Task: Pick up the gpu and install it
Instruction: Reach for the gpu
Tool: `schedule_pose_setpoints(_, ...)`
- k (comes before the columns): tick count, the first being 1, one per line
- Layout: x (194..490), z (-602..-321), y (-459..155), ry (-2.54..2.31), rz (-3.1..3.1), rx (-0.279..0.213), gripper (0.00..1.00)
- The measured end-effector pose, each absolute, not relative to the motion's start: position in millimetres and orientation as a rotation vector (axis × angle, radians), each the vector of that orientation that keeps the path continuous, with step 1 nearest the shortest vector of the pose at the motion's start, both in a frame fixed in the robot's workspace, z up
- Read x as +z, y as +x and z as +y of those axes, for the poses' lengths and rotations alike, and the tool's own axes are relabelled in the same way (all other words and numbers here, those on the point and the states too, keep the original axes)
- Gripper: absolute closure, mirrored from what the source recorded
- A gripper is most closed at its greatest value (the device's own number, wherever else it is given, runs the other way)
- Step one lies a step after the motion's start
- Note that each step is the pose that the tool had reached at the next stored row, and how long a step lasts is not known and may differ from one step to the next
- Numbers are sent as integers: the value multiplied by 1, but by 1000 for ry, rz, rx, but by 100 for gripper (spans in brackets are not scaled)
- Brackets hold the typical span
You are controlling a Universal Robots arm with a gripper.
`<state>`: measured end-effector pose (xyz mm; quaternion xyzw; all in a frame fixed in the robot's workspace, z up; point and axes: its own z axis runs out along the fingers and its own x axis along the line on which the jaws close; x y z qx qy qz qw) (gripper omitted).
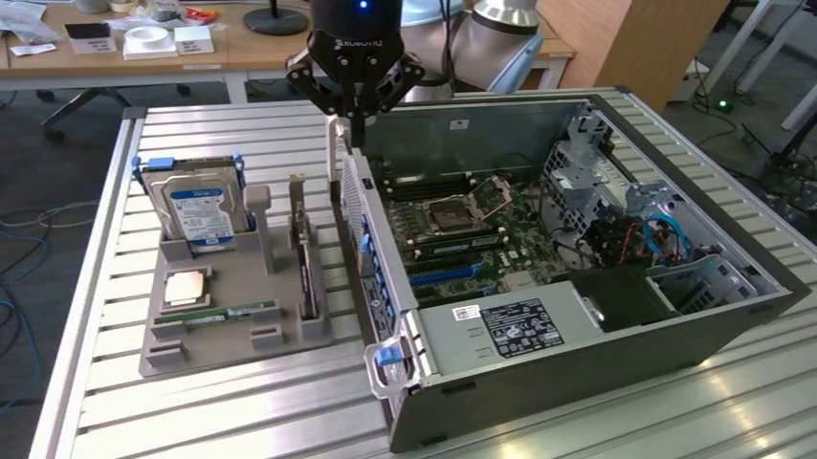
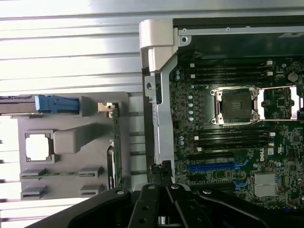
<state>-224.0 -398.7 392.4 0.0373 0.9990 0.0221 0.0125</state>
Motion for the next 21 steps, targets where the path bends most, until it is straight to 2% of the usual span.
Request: schedule_pose_setpoints(21, 392, -398, -254, 116, 3114, 69, 89)
